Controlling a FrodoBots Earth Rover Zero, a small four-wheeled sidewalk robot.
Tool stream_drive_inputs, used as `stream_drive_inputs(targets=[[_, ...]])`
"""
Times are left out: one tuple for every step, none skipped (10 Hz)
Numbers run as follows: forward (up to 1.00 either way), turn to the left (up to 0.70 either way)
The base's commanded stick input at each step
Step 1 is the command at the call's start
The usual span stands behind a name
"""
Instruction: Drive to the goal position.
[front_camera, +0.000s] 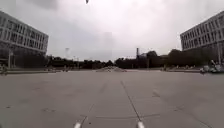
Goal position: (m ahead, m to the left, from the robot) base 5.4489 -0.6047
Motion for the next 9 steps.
stream_drive_inputs(targets=[[0.85, 0.00], [0.85, 0.00], [0.85, 0.00], [0.85, 0.00], [0.85, 0.00], [0.85, 0.00], [0.85, 0.00], [0.85, 0.00], [0.85, 0.00]])
